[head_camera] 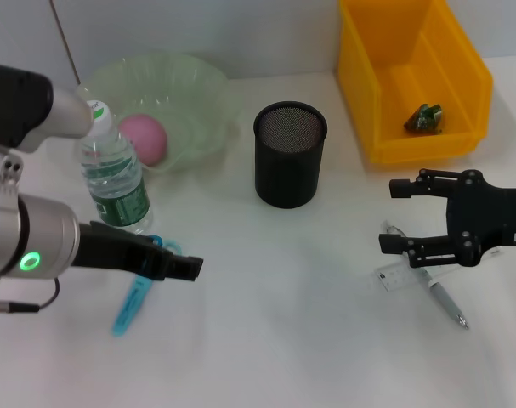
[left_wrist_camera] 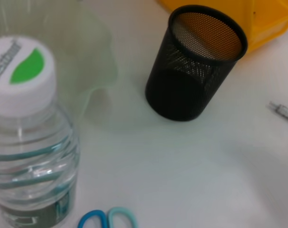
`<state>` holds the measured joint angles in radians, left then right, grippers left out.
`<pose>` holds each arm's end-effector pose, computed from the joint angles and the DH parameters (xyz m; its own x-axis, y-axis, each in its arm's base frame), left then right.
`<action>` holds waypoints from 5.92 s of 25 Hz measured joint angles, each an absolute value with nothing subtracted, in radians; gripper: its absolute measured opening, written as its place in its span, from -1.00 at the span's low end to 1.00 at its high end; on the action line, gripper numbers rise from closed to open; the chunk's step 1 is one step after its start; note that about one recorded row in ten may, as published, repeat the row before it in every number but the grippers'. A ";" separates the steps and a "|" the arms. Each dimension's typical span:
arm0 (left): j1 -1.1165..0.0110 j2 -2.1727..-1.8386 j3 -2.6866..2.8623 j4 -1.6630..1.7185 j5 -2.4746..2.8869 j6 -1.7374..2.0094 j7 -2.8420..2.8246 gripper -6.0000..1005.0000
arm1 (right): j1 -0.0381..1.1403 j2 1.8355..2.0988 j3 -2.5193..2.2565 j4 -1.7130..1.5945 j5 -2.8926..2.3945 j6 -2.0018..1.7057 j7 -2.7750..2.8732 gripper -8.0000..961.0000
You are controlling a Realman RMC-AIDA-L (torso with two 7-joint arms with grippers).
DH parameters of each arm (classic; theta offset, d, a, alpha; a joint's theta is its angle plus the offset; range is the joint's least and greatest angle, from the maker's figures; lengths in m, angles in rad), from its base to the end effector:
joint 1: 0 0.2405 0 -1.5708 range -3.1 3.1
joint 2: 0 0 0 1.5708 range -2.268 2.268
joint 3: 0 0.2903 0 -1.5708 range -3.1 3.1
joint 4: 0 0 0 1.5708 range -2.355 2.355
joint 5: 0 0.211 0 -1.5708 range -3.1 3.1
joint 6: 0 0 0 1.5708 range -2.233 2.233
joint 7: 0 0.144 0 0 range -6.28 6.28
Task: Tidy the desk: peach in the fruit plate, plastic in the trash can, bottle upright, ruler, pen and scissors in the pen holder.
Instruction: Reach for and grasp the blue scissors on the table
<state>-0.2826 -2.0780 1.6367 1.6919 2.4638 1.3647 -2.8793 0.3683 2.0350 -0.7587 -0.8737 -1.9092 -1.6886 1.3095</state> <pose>-0.1934 0.3119 -0.0309 0.6727 0.7347 0.0882 0.6968 -0.5888 -0.4096 0.3090 0.3114 0.0323 0.8650 -0.1845 -0.4665 -0.3243 -0.9151 -0.2395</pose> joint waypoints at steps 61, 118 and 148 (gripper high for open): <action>-0.613 -2.080 1.635 1.293 2.654 1.472 -2.882 0.60 | 0.416 2.071 -0.745 -0.867 -1.899 -1.689 1.327 0.73; -0.616 -2.080 1.677 1.251 2.660 1.465 -2.879 0.19 | 0.433 2.075 -0.755 -0.857 -1.899 -1.687 1.324 0.73; -0.618 -2.080 1.677 1.242 2.669 1.485 -2.879 -0.49 | 0.437 2.075 -0.755 -0.856 -1.898 -1.692 1.330 0.72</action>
